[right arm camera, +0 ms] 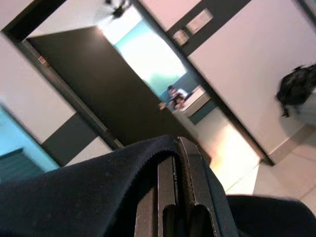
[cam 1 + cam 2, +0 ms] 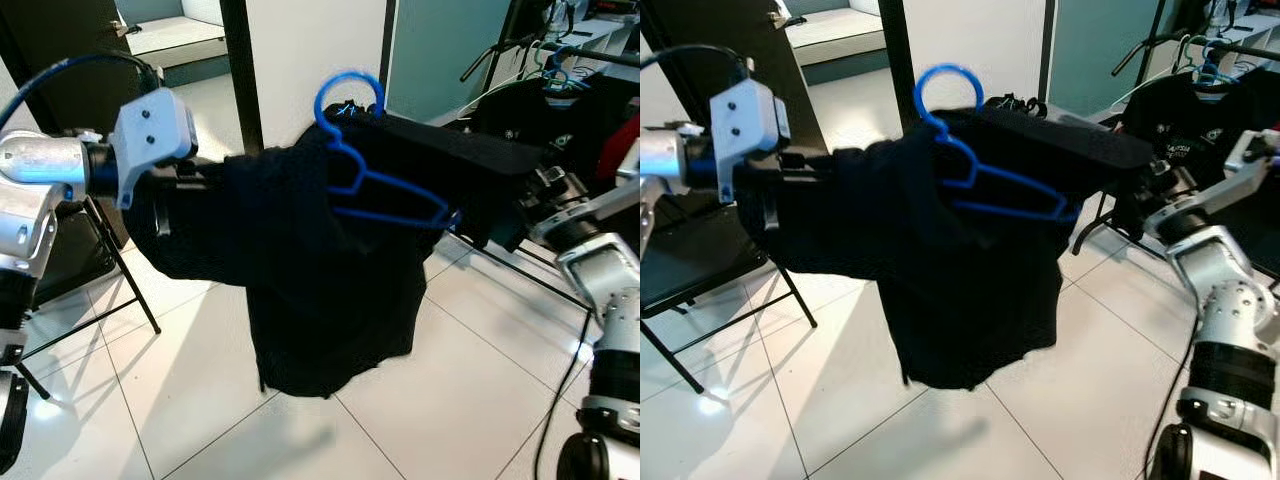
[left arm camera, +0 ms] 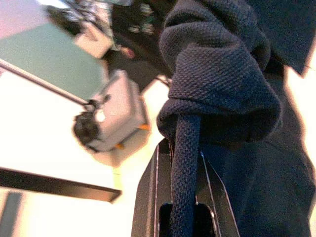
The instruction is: Hang hanger
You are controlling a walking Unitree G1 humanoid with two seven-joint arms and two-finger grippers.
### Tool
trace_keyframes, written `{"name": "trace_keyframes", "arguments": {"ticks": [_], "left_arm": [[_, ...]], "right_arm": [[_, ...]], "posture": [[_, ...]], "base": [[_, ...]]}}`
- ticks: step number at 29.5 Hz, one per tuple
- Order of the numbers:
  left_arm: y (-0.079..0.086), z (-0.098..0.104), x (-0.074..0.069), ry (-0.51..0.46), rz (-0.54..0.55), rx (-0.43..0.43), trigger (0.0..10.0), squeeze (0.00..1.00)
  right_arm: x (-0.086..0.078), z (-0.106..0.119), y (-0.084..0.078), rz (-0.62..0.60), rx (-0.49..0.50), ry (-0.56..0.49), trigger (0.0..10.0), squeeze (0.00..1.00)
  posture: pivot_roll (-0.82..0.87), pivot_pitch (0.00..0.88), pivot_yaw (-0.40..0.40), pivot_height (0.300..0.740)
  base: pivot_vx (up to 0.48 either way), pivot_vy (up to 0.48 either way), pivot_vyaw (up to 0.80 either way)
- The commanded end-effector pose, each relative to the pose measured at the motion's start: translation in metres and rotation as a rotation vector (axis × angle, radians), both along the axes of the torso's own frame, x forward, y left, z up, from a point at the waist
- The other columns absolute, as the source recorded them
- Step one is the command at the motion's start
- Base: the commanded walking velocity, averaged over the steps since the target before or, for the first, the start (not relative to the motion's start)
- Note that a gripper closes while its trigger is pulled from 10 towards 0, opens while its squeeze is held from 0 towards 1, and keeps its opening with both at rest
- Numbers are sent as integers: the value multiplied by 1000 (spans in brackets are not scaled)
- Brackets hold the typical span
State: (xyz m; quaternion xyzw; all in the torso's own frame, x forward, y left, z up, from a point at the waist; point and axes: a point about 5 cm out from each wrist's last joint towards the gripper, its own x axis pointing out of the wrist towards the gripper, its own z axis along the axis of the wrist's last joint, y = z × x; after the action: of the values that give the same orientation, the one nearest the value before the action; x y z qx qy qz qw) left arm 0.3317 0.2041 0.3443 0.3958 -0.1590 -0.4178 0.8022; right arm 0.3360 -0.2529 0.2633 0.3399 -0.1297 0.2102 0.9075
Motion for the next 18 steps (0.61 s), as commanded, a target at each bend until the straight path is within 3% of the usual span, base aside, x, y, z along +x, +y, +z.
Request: {"name": "trace_keyframes", "arguments": {"ticks": [1, 10, 13, 18], "left_arm": [[4, 9, 1, -30, 34, -48, 10000, 0], [-4, 6, 7, -45, 96, -58, 10000, 0], [-4, -1, 11, -42, 150, 12, 10000, 0], [-1, -9, 14, -20, 208, 55, 10000, 0]], "right_arm": [[-1, 0, 6, 27, -20, -4, 0, 0], [-1, -9, 27, 88, -42, 22, 0, 0], [1, -8, 30, 88, -36, 26, 0, 0], [4, -3, 28, 64, -12, 12, 0, 0]], "posture": [[-20, 28, 19, 740], [-26, 35, 19, 740], [-24, 36, 20, 740], [-22, 36, 21, 740]], "base": [[0, 0, 0], [0, 0, 0], [0, 0, 0], [0, 0, 0]]}}
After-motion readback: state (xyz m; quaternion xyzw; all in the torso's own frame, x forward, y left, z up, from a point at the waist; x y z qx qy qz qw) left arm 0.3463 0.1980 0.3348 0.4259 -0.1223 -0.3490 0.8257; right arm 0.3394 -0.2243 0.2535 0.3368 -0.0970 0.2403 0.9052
